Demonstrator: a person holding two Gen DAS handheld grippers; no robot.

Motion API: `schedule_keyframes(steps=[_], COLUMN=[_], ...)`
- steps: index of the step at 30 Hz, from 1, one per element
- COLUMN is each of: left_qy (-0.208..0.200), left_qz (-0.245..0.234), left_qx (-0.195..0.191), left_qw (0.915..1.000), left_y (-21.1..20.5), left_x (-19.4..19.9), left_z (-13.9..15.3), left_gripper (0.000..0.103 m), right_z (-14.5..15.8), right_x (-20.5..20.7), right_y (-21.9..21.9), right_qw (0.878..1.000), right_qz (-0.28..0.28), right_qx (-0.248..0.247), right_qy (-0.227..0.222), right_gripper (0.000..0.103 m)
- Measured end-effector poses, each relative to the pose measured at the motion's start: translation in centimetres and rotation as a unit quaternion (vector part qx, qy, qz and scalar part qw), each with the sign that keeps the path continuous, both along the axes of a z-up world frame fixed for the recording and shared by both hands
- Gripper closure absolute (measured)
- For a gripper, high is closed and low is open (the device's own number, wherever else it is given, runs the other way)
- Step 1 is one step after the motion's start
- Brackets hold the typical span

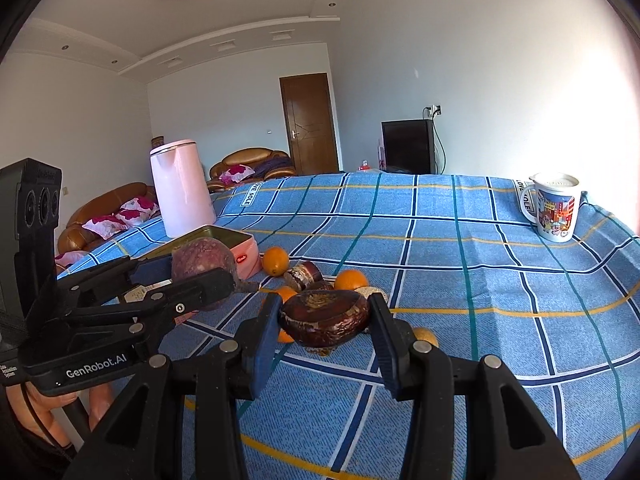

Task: Organize fruits
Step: 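Lift both held fruits and carry them over the pink tin box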

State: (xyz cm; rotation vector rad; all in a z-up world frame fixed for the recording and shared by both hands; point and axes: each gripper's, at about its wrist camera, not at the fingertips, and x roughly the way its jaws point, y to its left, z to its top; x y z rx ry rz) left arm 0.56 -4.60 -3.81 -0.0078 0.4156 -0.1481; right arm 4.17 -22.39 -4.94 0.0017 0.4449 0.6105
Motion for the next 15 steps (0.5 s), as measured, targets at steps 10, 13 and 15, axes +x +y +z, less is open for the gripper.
schedule_keyframes(steps=[10,13,15], left_qy=[-0.013,-0.015,-0.015], left_qz=[0.028,0.04,0.045], left_qx=[0.005,0.004,-0.001], left_qw=[0.9995,0.9991,0.9989], left_y=[1.6,2.5,3.2], left_x=[-0.1,-0.1,-0.1], left_z=[0.5,0.6,0.6], left_gripper=[0.05,0.05,0.05], right_z=[1.6,1.9,2.0], right_x=[0.1,0.4,0.6], right_y=[1.8,2.6,3.1], right_qw=[1.0,0.999,0.999], right_qz=[0.018,0.024,0.029], right_qx=[-0.007,-0.01,-0.013], right_qy=[-0.022,-0.025,-0.028], right_gripper=[0.057,0.057,0.057])
